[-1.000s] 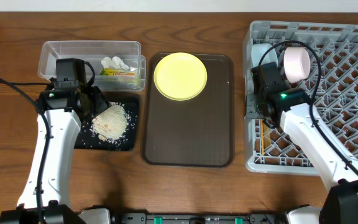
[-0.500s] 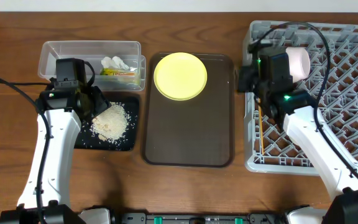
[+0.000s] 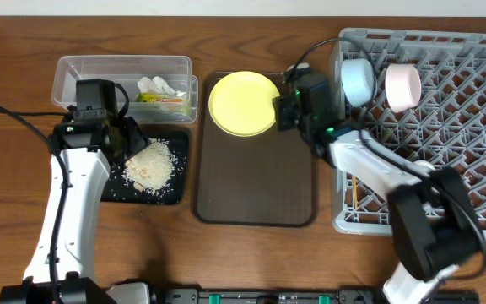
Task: Sort waste into correct bins and load items into the dishwasher rack
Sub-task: 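Reach the right gripper to the yellow plate and grasp its rim, then lift the yellow plate and stand it upright in the rack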
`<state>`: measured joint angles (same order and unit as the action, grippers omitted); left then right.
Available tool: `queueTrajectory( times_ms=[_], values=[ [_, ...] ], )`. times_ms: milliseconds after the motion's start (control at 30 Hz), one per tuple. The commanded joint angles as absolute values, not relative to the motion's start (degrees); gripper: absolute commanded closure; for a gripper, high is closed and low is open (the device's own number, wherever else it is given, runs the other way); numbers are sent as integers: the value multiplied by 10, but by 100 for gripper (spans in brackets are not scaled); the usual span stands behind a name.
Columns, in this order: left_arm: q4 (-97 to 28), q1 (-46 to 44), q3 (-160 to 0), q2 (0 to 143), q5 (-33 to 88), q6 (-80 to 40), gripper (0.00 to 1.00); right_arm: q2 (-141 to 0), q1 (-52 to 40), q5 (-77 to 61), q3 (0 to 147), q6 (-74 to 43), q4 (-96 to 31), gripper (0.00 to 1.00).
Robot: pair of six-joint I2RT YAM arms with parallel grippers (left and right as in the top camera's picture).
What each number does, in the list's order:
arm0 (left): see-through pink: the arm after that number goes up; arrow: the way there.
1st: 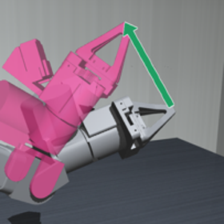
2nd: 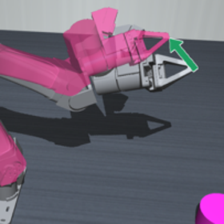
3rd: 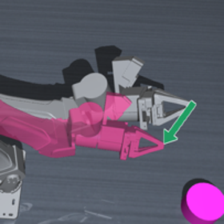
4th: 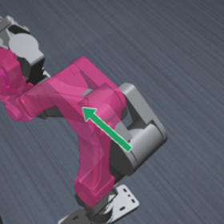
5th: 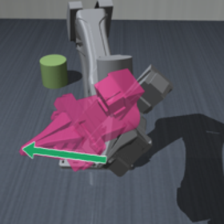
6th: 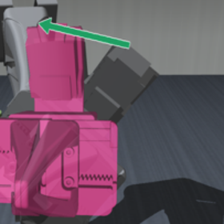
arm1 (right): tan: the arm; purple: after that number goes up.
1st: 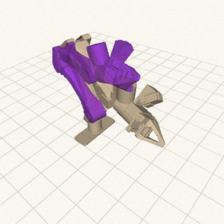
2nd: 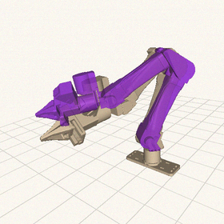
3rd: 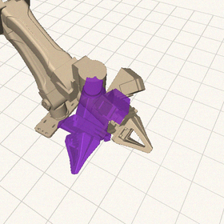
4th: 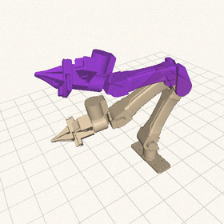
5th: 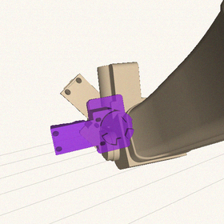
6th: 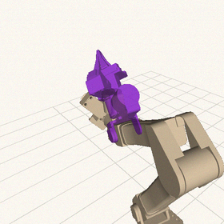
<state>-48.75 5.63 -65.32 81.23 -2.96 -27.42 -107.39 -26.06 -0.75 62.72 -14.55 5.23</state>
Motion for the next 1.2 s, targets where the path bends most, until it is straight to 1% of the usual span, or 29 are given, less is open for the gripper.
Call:
queueTrajectory(
  times_ms=[0, 167, 300, 333, 400, 433, 467, 500, 667, 800, 1033, 1167],
  values=[
    [-488, 58, -649, 812, -30, -280, 26, -1119, -279, 48, 631, -141, 82, 57],
    [-488, 58, -649, 813, -30, -280, 26, -1169, -288, 47, 631, -141, 114, 61],
    [-488, 58, -649, 812, -30, -280, 26, -1184, -290, 48, 631, -143, 98, 64],
    [-488, 58, -649, 812, -30, -280, 26, -1185, -290, 50, 631, -143, 93, 67],
    [-488, 58, -649, 812, -30, -280, 26, -1185, -289, 57, 631, -143, 80, 78],
    [-488, 58, -649, 812, -30, -280, 26, -1185, -289, 60, 631, -143, 71, 88],
    [-488, 58, -649, 812, -30, -280, 26, -1184, -289, 60, 631, -143, 64, 95],
    [-488, 58, -649, 813, -30, -280, 26, -1183, -289, 58, 631, -143, 57, 98],
    [-488, 58, -649, 812, -30, -280, 26, -1157, -289, 58, 631, -145, 15, 99],
    [-488, 58, -649, 812, -30, -280, 26, -1109, -283, 58, 631, -133, -6, 99],
    [-488, 58, -649, 812, -30, -280, 26, -967, -259, 63, 631, -59, -73, 99],
    [-488, 58, -649, 812, -30, -280, 26, -886, -232, 109, 631, -32, -128, 99]
  ],
)
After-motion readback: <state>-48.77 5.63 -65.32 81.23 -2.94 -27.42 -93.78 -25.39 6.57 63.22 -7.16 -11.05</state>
